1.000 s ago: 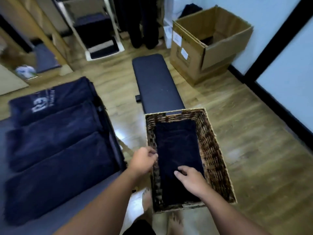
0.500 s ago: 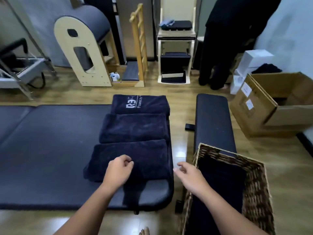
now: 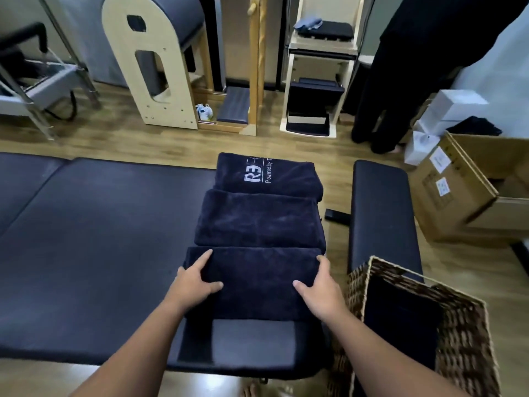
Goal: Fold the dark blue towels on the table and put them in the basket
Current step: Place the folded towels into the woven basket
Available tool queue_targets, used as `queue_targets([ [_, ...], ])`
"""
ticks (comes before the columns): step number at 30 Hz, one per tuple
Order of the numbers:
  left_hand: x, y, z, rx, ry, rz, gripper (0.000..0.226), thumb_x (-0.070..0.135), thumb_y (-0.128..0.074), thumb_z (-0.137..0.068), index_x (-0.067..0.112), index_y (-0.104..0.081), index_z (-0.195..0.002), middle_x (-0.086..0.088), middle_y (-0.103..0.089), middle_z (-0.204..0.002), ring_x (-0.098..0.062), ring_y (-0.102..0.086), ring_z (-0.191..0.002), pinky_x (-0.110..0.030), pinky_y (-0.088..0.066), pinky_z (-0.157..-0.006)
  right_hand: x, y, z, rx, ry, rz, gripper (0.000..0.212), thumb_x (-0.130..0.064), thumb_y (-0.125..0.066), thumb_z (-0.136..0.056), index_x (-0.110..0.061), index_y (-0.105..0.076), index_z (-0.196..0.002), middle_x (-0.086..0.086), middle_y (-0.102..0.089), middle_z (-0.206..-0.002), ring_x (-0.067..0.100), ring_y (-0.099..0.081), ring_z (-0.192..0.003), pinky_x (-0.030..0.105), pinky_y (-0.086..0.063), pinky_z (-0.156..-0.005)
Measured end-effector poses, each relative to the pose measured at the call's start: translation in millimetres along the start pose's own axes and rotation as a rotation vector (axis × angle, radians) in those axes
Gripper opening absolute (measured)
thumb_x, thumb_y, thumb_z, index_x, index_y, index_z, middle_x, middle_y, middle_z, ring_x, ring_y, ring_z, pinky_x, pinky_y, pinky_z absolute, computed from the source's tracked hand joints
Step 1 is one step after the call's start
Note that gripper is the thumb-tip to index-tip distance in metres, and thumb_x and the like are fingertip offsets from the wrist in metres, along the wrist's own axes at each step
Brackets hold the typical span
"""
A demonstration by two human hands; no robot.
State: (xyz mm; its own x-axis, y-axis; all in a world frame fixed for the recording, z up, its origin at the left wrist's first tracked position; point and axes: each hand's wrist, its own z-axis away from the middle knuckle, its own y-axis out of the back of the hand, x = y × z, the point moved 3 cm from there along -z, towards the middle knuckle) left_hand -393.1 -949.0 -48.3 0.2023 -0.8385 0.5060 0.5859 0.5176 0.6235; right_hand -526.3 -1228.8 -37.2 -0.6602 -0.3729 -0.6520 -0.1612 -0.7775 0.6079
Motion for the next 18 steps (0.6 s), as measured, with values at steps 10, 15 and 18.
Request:
queue_targets([
  [10, 4, -7, -9, 0.068, -0.040, 0.159, 0.097, 0.027, -0.088, -0.064, 0.052, -0.042, -0.146, 0.007, -0.063, -0.130, -0.022, -0.060, -0.119, -0.040, -0.048, -0.105, 3, 4, -15, -0.015, -0.068, 0.090, 0.094, -0.034, -0.067, -0.093, -0.034, 0.001, -0.157, 0.006, -0.058, -0.137, 0.031, -0.059, -0.120, 0.044, -0.050, -0.100],
  [15, 26, -47, 3, 0.087, -0.085, 0.216, 0.084, 0.027, -0.085, -0.065, 0.054, -0.052, -0.137, 0.007, -0.068, -0.121, -0.021, -0.064, -0.113, -0.044, -0.051, -0.103, 53, 34, -4, 0.053, -0.085, 0.087, 0.088, -0.037, -0.068, -0.091, -0.038, -0.007, -0.154, 0.006, -0.062, -0.130, 0.031, -0.062, -0.116, 0.040, -0.051, -0.098],
  [18, 61, -86, 23, 0.108, -0.131, 0.182, 0.079, 0.022, -0.085, -0.070, 0.050, -0.054, -0.138, 0.008, -0.070, -0.115, -0.020, -0.065, -0.110, -0.041, -0.052, -0.102, 97, 69, 2, 0.097, -0.135, 0.070, 0.090, -0.036, -0.070, -0.090, -0.036, -0.010, -0.157, 0.007, -0.062, -0.133, 0.032, -0.059, -0.122, 0.037, -0.049, -0.099],
])
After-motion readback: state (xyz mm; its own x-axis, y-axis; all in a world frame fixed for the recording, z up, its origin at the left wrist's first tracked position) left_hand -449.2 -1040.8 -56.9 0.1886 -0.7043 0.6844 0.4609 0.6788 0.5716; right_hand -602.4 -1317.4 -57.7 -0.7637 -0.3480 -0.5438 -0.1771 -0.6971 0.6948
